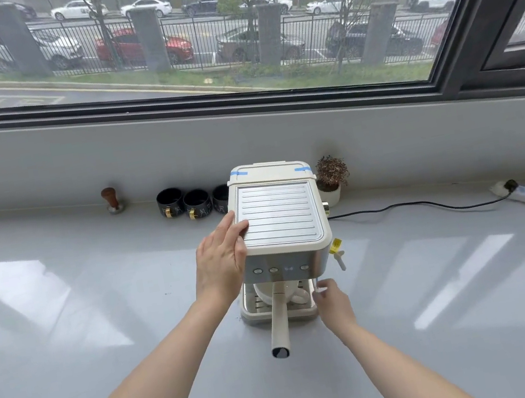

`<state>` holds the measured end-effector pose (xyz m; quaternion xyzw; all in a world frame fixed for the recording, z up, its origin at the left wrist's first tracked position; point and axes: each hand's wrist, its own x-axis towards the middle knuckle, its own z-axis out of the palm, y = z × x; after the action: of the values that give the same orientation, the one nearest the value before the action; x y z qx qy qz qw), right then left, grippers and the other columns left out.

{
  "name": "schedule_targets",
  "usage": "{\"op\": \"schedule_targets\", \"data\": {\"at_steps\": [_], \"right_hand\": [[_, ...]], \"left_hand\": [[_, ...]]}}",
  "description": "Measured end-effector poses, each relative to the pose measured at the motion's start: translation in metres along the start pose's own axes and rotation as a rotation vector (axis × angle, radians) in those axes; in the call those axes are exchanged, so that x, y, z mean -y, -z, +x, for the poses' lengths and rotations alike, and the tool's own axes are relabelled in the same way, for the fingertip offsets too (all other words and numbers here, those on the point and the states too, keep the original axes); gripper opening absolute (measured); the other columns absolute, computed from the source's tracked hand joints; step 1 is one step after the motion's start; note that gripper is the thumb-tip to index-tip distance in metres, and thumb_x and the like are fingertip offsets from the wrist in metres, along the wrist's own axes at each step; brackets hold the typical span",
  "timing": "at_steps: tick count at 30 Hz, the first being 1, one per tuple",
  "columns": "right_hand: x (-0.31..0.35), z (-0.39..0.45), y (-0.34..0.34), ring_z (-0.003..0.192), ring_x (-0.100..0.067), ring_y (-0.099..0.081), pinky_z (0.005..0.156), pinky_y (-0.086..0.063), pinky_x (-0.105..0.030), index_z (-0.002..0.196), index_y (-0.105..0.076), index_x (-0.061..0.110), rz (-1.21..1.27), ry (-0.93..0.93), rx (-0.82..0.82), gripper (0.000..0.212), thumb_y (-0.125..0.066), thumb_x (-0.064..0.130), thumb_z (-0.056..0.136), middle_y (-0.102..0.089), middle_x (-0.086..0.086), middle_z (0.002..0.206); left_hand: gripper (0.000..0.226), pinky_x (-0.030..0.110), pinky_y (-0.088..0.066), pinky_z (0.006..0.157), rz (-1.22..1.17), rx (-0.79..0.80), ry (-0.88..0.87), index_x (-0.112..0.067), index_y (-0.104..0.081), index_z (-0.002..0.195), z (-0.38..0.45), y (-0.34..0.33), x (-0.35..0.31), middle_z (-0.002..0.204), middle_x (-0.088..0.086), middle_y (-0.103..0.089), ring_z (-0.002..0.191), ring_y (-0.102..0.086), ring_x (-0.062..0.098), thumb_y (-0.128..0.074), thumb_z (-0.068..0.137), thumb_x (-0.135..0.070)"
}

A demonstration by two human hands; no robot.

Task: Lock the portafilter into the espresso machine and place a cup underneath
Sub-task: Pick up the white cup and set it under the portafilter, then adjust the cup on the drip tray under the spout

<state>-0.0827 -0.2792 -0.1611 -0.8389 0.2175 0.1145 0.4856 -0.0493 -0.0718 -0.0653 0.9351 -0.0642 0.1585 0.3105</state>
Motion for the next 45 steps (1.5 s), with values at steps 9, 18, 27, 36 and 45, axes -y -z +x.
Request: {"op": "schedule_targets", "data": {"at_steps": [9, 18, 27, 36, 45], "right_hand": [[0.051, -0.028, 0.054, 0.097, 0.01, -0.053, 0.084, -0.047, -0.03, 0.13, -0.044, 0.023, 0.128, 0.637, -0.416, 0.035, -0.041, 0.033, 0.096, -0.054, 0.003, 0.115], [0.061, -0.026, 0.021, 0.13, -0.026, -0.042, 0.093, -0.05, -0.044, 0.127, -0.033, 0.028, -0.141, 0.757, -0.375, 0.066, -0.061, 0.054, 0.072, -0.027, -0.006, 0.149], [0.056, -0.022, 0.021, 0.131, -0.028, -0.042, 0.083, -0.055, -0.044, 0.126, -0.031, 0.031, -0.188, 0.769, -0.388, 0.071, -0.066, 0.053, 0.067, -0.024, -0.005, 0.152], [0.056, -0.021, 0.02, 0.132, -0.027, -0.042, 0.081, -0.057, -0.041, 0.126, -0.032, 0.03, -0.193, 0.805, -0.416, 0.071, -0.068, 0.05, 0.069, -0.026, -0.007, 0.152], [0.056, -0.022, 0.021, 0.133, -0.028, -0.04, 0.087, -0.055, -0.043, 0.127, -0.03, 0.031, -0.193, 0.811, -0.398, 0.071, -0.07, 0.047, 0.07, -0.026, -0.008, 0.15]], "left_hand": [[0.052, 0.039, -0.03, 0.106, -0.056, 0.025, 0.008, -0.034, -0.048, 0.131, -0.001, 0.001, 0.005, 0.153, -0.01, -0.032, 0.13, -0.039, 0.016, -0.015, 0.09, -0.042], [0.052, 0.044, -0.021, 0.114, -0.128, 0.101, -0.005, -0.038, -0.038, 0.136, -0.004, 0.0, 0.01, 0.156, -0.018, -0.02, 0.136, -0.028, 0.005, -0.011, 0.092, -0.048], [0.045, 0.043, -0.011, 0.118, -0.174, 0.134, 0.022, -0.038, -0.036, 0.136, -0.005, 0.0, 0.008, 0.15, -0.028, -0.013, 0.137, -0.024, 0.001, -0.015, 0.097, -0.043], [0.04, 0.046, -0.01, 0.117, -0.196, 0.129, 0.055, -0.039, -0.036, 0.135, -0.006, -0.001, 0.008, 0.155, -0.021, -0.016, 0.136, -0.027, 0.002, -0.018, 0.1, -0.036], [0.045, 0.047, -0.011, 0.117, -0.212, 0.121, 0.062, -0.039, -0.037, 0.134, -0.007, 0.0, 0.006, 0.155, -0.021, -0.017, 0.135, -0.026, 0.001, -0.015, 0.096, -0.042]]}}
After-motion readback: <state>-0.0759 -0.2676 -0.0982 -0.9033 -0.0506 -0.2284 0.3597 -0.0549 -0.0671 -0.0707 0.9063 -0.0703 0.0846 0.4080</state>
